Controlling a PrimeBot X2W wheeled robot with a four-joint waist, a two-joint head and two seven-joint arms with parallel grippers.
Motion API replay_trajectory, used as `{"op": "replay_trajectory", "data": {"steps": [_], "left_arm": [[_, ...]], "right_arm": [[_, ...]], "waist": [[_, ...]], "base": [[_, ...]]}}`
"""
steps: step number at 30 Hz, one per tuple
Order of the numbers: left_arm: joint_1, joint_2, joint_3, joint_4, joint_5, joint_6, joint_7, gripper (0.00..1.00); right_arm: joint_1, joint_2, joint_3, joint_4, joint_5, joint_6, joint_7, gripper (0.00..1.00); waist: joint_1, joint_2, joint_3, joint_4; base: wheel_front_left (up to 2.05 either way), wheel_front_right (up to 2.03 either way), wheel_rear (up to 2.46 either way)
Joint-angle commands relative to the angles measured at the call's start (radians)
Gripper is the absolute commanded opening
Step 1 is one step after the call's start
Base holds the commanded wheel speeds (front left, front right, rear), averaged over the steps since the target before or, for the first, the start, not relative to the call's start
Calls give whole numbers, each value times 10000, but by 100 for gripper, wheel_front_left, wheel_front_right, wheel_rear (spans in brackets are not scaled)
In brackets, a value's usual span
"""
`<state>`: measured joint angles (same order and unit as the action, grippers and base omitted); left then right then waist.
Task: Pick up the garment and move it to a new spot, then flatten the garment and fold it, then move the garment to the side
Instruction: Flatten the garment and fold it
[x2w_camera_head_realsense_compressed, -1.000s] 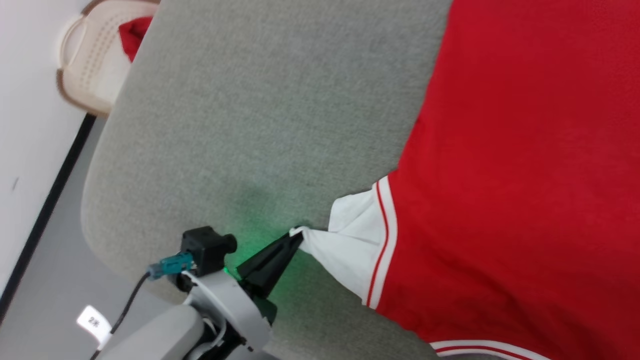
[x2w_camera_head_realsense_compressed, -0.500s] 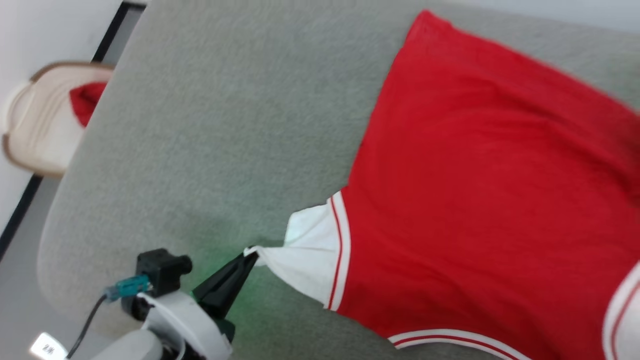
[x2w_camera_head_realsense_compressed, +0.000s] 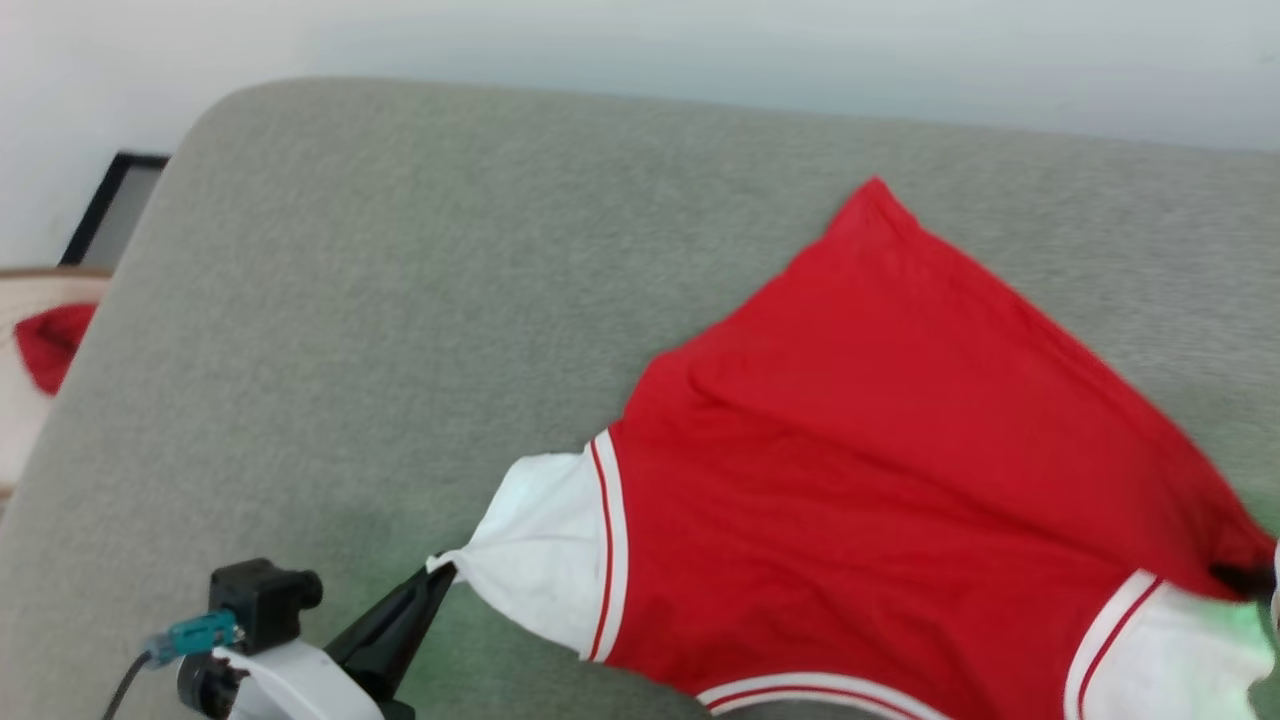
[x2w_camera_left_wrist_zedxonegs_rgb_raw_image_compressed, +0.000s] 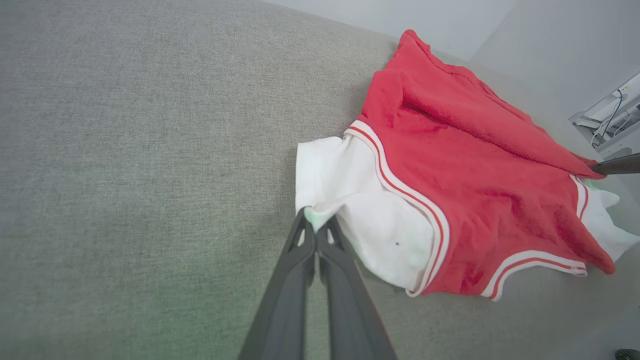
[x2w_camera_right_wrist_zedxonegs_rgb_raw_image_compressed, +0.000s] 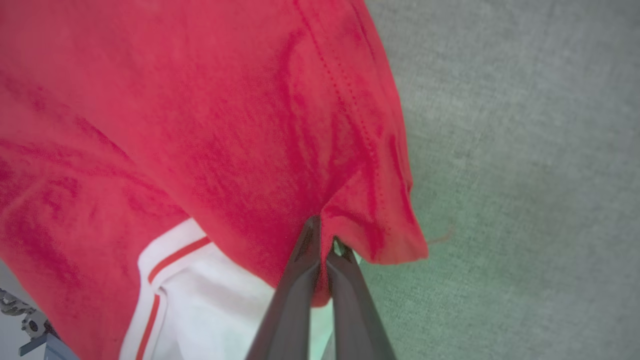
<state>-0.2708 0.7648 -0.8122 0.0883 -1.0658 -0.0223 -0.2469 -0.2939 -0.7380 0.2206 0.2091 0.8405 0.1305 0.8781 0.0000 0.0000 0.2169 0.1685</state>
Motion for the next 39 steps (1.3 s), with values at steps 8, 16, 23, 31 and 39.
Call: {"op": "replay_trajectory", "data": {"steps": [8, 16, 23, 31, 39], "left_arm": [[578, 212, 274, -310, -230, 308, -90, 0], [701, 286, 338, -373, -266, 302, -103, 0], [755, 324, 384, -402, -282, 354, -115, 0], [1010, 366, 474, -509, -319, 460, -144, 0], [1160, 293, 506, -660, -289, 506, -143, 0]], "right_arm": [[2393, 1107, -1306, -955, -634, 4, -328, 0], [2822, 1669, -1668, -1294, -1220, 4, -302, 0], [2454, 1648, -1691, -1610, -1548, 4, -29, 100], [1977, 1583, -2119, -2520, -1723, 4, 1481, 100], [963, 1479, -2162, -4125, -1998, 4, 2295, 100]], "waist": [[0, 0, -669, -901], [0, 0, -742, -1073], [0, 0, -790, -1198], [0, 0, -931, -1394], [0, 0, -1049, -1348]], "base": [[0, 0, 0], [0, 0, 0], [0, 0, 0], [0, 0, 0], [0, 0, 0]]}}
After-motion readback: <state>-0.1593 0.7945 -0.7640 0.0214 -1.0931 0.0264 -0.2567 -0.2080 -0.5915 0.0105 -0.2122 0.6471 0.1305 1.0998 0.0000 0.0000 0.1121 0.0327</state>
